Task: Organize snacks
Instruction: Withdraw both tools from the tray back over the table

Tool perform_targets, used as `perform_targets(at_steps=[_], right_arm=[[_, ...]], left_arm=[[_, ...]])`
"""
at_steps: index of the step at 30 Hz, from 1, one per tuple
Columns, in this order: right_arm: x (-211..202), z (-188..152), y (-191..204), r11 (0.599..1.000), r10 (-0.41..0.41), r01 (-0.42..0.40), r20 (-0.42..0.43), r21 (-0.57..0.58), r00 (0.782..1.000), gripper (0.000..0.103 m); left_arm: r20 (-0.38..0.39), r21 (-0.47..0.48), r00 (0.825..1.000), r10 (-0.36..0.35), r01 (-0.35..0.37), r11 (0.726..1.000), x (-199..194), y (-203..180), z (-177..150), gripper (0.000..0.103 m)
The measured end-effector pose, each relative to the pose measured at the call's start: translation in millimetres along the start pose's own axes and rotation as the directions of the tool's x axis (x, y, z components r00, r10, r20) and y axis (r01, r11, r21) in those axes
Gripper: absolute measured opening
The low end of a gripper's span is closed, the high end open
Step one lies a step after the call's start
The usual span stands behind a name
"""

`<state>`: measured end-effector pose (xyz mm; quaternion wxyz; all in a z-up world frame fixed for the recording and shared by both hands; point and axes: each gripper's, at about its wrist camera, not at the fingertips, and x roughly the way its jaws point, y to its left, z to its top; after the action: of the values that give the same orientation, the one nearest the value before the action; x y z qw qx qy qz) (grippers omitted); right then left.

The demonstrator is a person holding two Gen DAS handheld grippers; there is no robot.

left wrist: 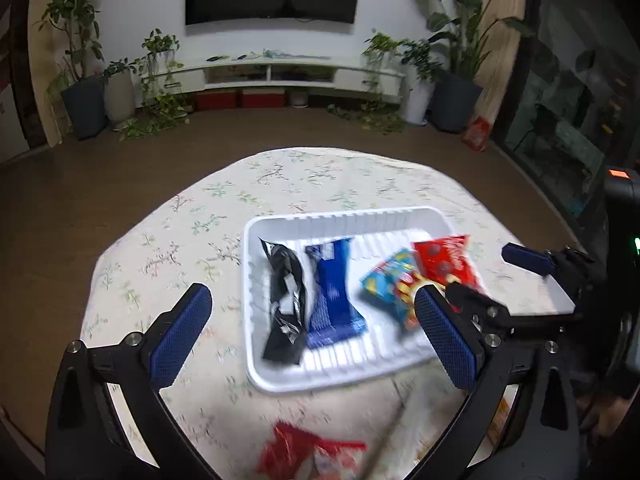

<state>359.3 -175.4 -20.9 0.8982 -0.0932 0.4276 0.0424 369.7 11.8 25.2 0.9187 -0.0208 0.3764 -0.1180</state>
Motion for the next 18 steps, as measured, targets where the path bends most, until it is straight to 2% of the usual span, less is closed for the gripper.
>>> perform_targets(at_steps=[3, 4, 6, 7, 9, 11, 18], right_arm=[[-26, -12, -10, 0.998, 0.035, -0.038, 0.047, 0.053, 0.998, 0.088], [-37, -19, -14, 0.996, 0.053, -0.057, 0.067, 0.072, 0.996, 0.089], [-56, -33, -20, 0.991, 0.079, -0.089, 0.098, 0.104, 0.992, 0.091], [-63, -40, -21, 0.988, 0.089, -0.102, 0.108, 0.116, 0.990, 0.091], [-83, -62, -26, 0.981, 0.105, -0.124, 0.130, 0.146, 0.986, 0.091], [-99, -84, -30, 0.975, 0.104, -0.130, 0.147, 0.178, 0.984, 0.091], [-130, -169, -29, 0.952, 0.037, -0.082, 0.155, 0.296, 0.987, 0.091]], left_arm=[[0.090, 0.013, 0.996, 0.013, -0.014, 1.000, -35, 0, -20, 0.103], [0.085, 0.012, 0.996, 0.019, -0.021, 1.000, -45, -1, -29, 0.103], [-0.005, -0.029, 1.000, 0.025, -0.025, 0.999, -58, 3, -46, 0.103], [-0.017, -0.049, 1.000, 0.022, -0.023, 0.999, -65, 6, -54, 0.103], [0.024, -0.072, 1.000, 0.014, -0.013, 0.997, -88, 8, -78, 0.103], [0.022, -0.080, 0.999, 0.023, -0.021, 0.997, -106, 2, -106, 0.103], [-0.144, -0.088, 0.989, 0.027, -0.040, 0.995, -110, -35, -202, 0.103]])
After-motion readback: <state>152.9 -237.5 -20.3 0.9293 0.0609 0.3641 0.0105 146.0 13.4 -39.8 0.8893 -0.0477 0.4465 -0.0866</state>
